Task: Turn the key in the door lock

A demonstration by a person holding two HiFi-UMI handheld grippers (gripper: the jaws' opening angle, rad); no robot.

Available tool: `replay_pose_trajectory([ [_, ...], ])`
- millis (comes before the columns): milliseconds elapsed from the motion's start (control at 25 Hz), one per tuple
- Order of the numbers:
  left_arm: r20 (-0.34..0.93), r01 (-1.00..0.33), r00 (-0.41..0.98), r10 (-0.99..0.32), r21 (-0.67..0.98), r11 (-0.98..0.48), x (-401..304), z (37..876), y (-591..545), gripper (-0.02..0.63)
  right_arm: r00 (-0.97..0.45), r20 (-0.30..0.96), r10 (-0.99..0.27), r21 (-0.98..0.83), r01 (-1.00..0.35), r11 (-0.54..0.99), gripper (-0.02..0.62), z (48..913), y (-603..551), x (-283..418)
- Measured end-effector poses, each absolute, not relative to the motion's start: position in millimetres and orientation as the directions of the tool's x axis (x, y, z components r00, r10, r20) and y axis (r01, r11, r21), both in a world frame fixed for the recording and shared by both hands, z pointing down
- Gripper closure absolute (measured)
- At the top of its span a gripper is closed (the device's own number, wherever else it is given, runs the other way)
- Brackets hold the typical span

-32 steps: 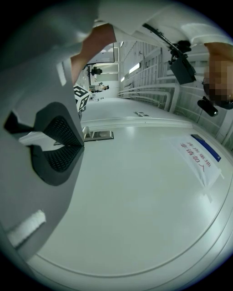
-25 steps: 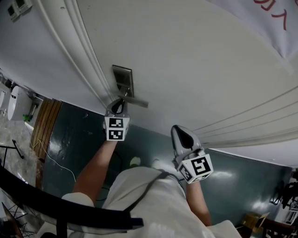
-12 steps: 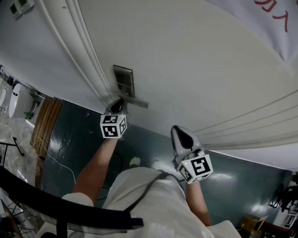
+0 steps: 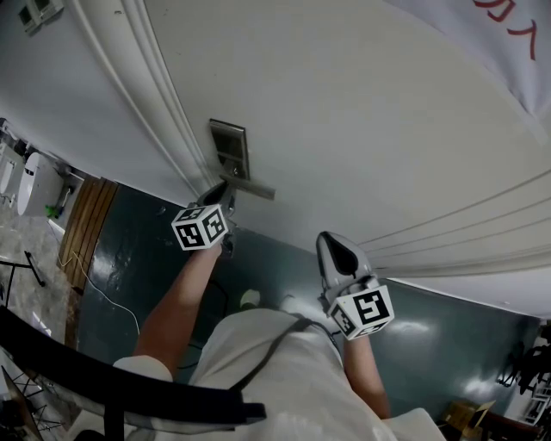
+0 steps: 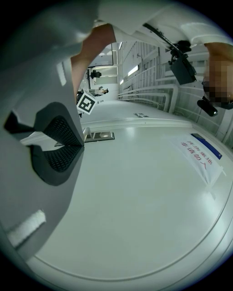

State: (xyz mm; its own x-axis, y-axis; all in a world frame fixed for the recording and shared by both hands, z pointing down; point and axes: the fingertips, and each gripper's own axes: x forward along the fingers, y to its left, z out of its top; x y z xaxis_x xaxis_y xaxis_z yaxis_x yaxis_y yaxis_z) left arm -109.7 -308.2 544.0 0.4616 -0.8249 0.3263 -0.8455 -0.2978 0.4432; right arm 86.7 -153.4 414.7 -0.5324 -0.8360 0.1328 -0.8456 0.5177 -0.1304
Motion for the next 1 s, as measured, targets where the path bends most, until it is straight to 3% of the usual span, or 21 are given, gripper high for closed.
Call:
replay_pose_trajectory([
  [360,0.285,-0.742,0.521,-0.805,0.617,-0.261,-110.3,547.1,-308.9,0.577,-0.531,0.132,-0.837,-0.131,-0.846,0.516,0.588,414.8,-153.4,86.9],
  [1000,0.134,-0.397,0.616,-0.776,0.904,-0.159,-109.0,547.1,-310.6,0.574,-0.521,0.138,-0.842,-0.123,-0.853,0.507,0.588,417.1,-150.9,89.9],
])
